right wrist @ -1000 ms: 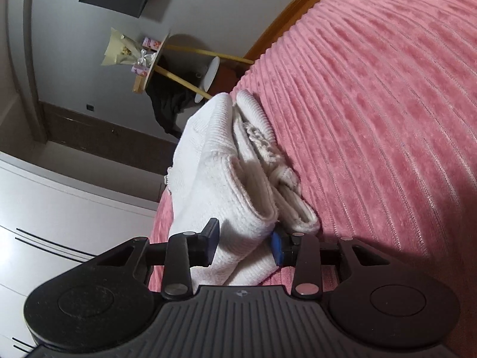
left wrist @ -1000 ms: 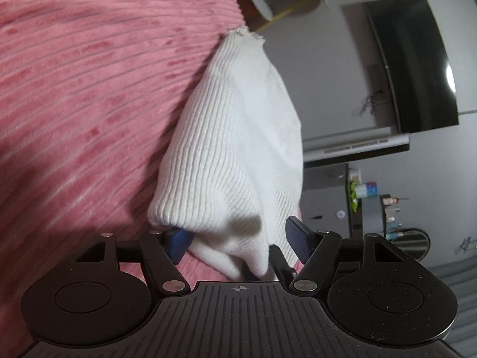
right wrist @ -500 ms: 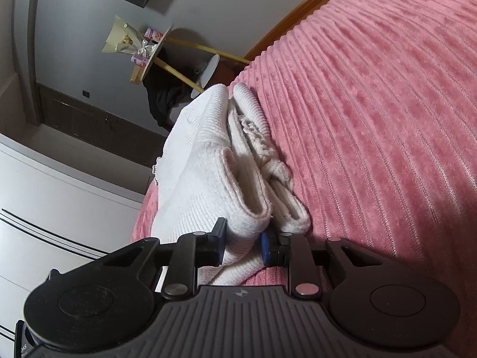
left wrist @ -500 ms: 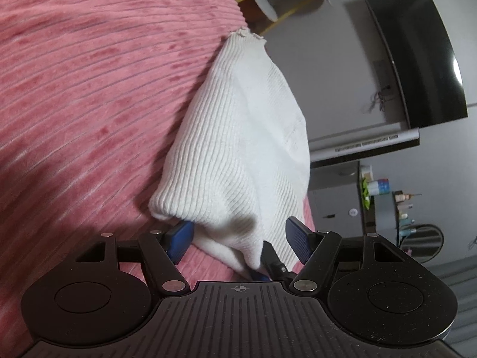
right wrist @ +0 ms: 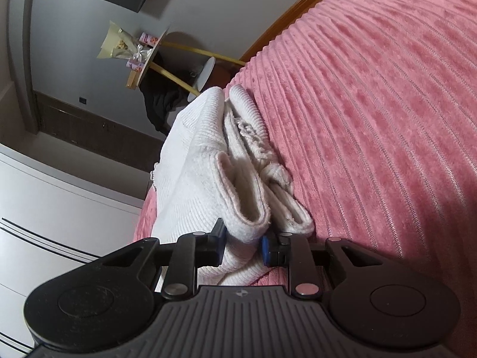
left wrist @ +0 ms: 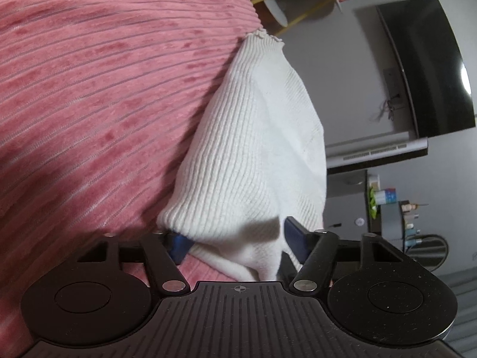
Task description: Fold small clothes
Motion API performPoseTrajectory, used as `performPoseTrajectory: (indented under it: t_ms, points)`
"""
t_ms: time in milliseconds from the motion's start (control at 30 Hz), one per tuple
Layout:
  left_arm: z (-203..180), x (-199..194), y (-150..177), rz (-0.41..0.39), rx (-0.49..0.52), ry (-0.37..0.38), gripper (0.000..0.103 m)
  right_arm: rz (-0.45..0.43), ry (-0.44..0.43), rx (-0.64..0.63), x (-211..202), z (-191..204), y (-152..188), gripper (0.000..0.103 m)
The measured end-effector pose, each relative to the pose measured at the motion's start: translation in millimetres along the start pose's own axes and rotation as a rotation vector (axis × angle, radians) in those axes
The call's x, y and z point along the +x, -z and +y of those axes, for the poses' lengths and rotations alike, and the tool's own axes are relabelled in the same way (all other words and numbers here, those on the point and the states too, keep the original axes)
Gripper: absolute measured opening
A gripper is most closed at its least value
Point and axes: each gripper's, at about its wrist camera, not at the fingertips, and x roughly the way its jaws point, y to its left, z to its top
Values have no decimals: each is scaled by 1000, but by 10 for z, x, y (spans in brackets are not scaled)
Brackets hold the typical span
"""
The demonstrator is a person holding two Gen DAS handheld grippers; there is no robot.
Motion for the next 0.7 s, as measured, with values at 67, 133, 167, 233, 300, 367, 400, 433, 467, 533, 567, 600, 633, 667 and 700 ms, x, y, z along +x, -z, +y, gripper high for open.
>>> performPoseTrajectory:
  t_ms: [67, 133, 167, 233, 300, 367, 400, 433, 467, 533, 567, 600, 633, 667, 700]
  points:
    - [3, 1, -4, 1, 6, -10, 56, -5, 9, -24, 8, 31, 5, 21]
    - [21, -12, -15, 5, 2, -11, 51, -13, 22, -59, 6, 74, 15, 18]
    - [32, -23, -20, 7, -2, -12, 45, -16, 34, -82, 1, 104, 19, 16]
    - [52, -53, -33, 9, -2, -7, 37, -34, 68, -145, -25, 189, 35, 13]
    - [61, -113, -42, 5, 5, 6, 25, -57, 103, -227, -64, 310, 73, 10]
    - [44, -209, -48, -16, 34, 7, 21, -87, 122, -311, -132, 427, 110, 9]
    - [36, -257, -58, -30, 54, -12, 18, -101, 130, -348, -167, 475, 133, 8]
    - [41, -288, -74, -36, 65, -24, 18, -112, 143, -378, -195, 504, 152, 8]
    - [73, -296, -92, -27, 63, -27, 18, -113, 161, -411, -207, 512, 164, 8]
    - [149, -299, -124, 4, 57, -57, 24, -66, 213, -483, -145, 477, 166, 10]
    - [174, -322, -143, 19, 68, -60, 25, -20, 227, -516, -105, 462, 172, 12]
    - [185, -356, -177, 33, 83, -62, 28, -7, 216, -532, -133, 456, 160, 18]
    - [183, -399, -210, 48, 97, -79, 32, -2, 201, -541, -197, 466, 129, 21]
    - [169, -462, -236, 38, 109, -111, 52, -2, 186, -554, -271, 476, 93, 28]
    - [136, -548, -257, -8, 135, -149, 74, -11, 182, -560, -348, 476, 53, 46]
